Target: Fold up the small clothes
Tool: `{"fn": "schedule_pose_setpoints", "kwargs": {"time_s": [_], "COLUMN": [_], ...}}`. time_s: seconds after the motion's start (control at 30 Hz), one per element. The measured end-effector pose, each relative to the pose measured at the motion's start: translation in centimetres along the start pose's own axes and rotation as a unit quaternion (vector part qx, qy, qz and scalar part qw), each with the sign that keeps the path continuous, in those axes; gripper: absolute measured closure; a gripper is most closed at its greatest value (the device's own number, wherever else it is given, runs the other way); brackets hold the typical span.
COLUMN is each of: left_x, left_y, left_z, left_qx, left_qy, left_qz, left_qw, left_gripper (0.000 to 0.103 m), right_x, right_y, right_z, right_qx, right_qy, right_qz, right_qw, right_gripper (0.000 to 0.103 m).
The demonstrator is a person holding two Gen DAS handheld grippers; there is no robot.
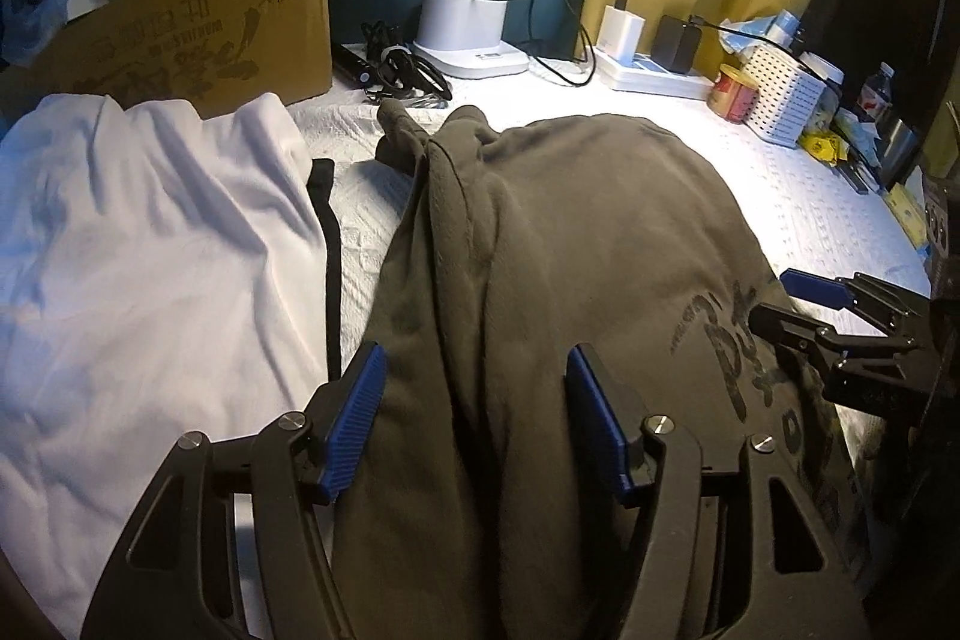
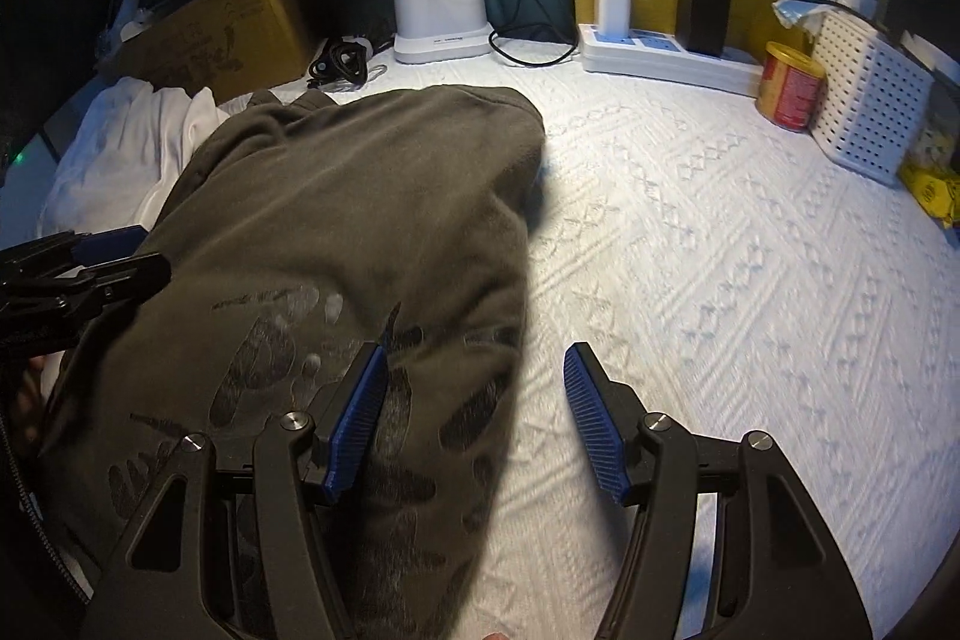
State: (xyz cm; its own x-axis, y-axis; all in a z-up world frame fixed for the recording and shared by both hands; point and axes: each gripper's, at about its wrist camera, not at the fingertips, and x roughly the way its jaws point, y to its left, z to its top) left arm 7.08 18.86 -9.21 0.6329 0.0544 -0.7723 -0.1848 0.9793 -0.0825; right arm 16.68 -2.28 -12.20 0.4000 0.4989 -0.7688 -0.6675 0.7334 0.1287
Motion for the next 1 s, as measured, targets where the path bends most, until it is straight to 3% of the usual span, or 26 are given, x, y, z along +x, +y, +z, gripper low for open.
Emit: {"fn": "schedule_pose_setpoints", "kwargs": {"time_s": [0.53, 1.0], "left_x": [-1.5, -4.7], "left_y": [-0.1, -1.8], "left_z": [-3.1, -4.5], "left_qx": [-0.009, -0.002], "left_qy": [0.0, -0.028], "left_qz": [0.005, 0.011], "left_qw": [0.9999, 0.9995], "left_gripper": [0.04, 0.04], "right_x": [-2.5, -5.3], "right_y": [0.9, -0.1], "right_z": [-3.8, -6.8], "right_qx": [-0.005, 0.004], "right_qy": [0.003, -0.002], "right_qz": [-0.006, -0.012], "right_qw": [1.0, 1.0], "right_gripper": [0.038, 0.038]}}
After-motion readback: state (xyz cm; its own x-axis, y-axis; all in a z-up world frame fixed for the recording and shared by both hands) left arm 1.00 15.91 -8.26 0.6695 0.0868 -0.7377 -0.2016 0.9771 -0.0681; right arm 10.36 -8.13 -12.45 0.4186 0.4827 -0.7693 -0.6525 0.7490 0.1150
